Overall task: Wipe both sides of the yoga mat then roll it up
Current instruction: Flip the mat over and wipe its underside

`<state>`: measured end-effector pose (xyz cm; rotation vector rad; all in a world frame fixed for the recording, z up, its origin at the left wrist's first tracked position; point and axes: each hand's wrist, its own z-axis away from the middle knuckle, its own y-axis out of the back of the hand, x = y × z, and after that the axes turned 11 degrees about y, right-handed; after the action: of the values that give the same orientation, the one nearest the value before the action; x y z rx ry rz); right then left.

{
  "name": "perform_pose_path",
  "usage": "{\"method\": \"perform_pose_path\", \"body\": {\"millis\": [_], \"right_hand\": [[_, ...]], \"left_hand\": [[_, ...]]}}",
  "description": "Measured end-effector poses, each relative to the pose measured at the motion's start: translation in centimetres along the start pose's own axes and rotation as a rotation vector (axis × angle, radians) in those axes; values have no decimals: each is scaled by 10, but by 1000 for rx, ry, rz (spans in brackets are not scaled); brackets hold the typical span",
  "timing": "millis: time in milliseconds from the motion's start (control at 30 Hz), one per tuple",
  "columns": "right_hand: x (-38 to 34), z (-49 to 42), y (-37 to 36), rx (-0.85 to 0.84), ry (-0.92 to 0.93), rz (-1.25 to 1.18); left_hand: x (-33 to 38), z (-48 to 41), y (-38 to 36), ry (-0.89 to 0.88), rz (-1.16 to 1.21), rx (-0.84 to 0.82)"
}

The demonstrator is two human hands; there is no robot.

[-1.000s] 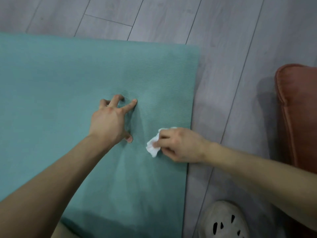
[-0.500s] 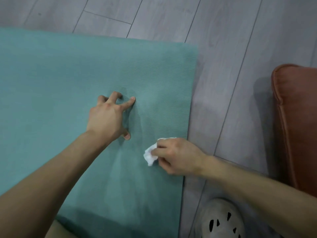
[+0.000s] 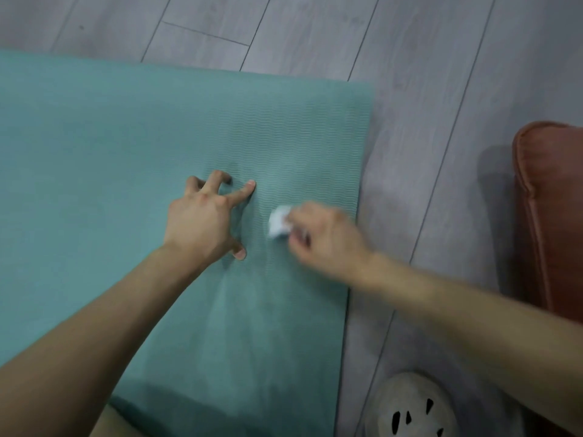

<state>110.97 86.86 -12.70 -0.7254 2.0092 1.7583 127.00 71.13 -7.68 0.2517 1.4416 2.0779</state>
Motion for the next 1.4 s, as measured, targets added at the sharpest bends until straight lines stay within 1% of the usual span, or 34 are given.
{"method": "perform_pose_path", "body": {"millis": [33,67,100,133,200,267,333,400,467,567,600,633,667,733,767,800,867,900,967,1000,1033,1133,1167,1200,1233,1333,1400], "right_hand": [[-20,17,-10,-104,144,-35],[-26,20,-13,-173,271,-43],[-18,8,-9,-194,346,-9],[3,-16,-2,-153,331,51],[56,-84,26,42,150,199],[100,-143,64,160,-58,297],[103,-173,76,226,-201,301],[77,-166,58,210,-238,245],[40,-123,22,135,-171,116],[-25,-39,-26,-52,94,-75],[-33,-27,-30,-121,169,-105],[-31,-28,-26,-186,216,-83],[-20,-42,-18,-202,228,-18],[25,-97,8,-100,145,168],[47,-128,27,-40,74,257],[66,-155,44,10,-2,315],[79,-185,60,99,-118,388],[73,-187,59,143,-176,368],[46,-168,38,168,-239,250],[28,-148,20,148,-210,181],[8,-124,-1,88,-139,104],[-52,-60,-46,-221,254,-53],[-58,-58,-49,-296,372,-50],[-51,-70,-44,-313,441,-14],[-38,-93,-34,-292,420,40],[32,-186,14,-62,111,262],[67,-224,40,45,-67,344]], "left_hand": [[0,0,0,2,-2,3],[-1,0,-1,4,-1,8],[-2,0,-1,5,-1,13],[-3,0,-1,4,1,16],[-4,1,-1,9,21,11],[-4,4,0,26,64,3],[-6,8,-1,58,120,5],[-10,12,-4,97,169,11],[-14,15,-7,135,193,4],[-18,18,-12,125,195,26],[-20,19,-11,100,189,43],[-23,18,-10,64,173,43],[-29,15,-7,19,148,23],[-45,5,1,-79,85,-59],[-54,1,4,-108,42,-80],[-62,-1,5,-98,-5,-70],[-76,-2,2,54,-18,-50],[-80,-3,-1,140,27,-82],[-85,-6,-4,208,104,-166],[-87,-8,-4,207,113,-187],[-87,-11,-4,198,111,-196],[-87,-13,-7,189,85,-167],[-88,-13,-7,183,79,-155],[-88,-12,-8,178,76,-147],[-89,-12,-8,174,75,-144],[-90,-13,-6,167,72,-142],[-89,-12,-5,167,65,-144]]}}
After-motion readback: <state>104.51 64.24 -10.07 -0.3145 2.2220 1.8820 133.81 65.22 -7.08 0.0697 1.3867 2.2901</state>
